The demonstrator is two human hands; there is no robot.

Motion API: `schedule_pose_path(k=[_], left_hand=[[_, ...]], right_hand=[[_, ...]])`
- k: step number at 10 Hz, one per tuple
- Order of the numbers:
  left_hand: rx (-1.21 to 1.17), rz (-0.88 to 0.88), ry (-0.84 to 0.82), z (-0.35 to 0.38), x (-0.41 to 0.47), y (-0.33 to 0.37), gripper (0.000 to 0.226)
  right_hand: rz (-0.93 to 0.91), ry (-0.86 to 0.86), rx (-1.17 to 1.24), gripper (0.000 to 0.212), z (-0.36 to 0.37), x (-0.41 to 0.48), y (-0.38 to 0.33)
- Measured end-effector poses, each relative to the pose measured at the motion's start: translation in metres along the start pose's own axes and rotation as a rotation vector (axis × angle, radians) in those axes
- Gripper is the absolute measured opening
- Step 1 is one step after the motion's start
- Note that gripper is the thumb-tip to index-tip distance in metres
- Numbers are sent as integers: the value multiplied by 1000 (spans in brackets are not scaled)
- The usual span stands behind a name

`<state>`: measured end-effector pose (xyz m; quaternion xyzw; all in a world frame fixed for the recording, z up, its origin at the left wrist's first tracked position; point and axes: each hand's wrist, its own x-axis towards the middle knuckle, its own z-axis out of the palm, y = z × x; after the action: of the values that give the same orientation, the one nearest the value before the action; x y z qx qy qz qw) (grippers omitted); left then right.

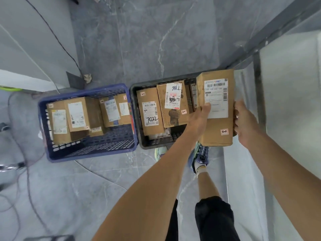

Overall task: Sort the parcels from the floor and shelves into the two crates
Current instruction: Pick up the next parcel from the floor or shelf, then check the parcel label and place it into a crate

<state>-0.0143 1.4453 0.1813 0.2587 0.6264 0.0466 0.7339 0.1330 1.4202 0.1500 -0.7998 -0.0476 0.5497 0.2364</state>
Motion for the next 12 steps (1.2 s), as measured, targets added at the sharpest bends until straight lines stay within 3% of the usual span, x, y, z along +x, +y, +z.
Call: schedule_pose_path(k=[3, 5, 7, 8, 11, 12], left_hand=[[-86, -77, 100, 14, 134, -37, 110], [38, -38, 168, 14, 169, -39, 109], [191, -1, 186, 12, 180, -41, 48], [377, 38, 212, 11, 189, -52, 46], [42, 4, 131, 14, 192, -60, 76], [-18, -84, 136, 16, 191, -55, 78]], right_hand=[[92, -79, 6, 46, 25, 122, 27], [86, -120, -48, 40, 43, 165, 31], [79, -157, -128, 52, 52, 188, 37], [86, -173, -131, 42, 52, 191, 38], [61, -242, -97, 53, 61, 195, 52], [29, -273, -124, 39, 62, 196, 52]])
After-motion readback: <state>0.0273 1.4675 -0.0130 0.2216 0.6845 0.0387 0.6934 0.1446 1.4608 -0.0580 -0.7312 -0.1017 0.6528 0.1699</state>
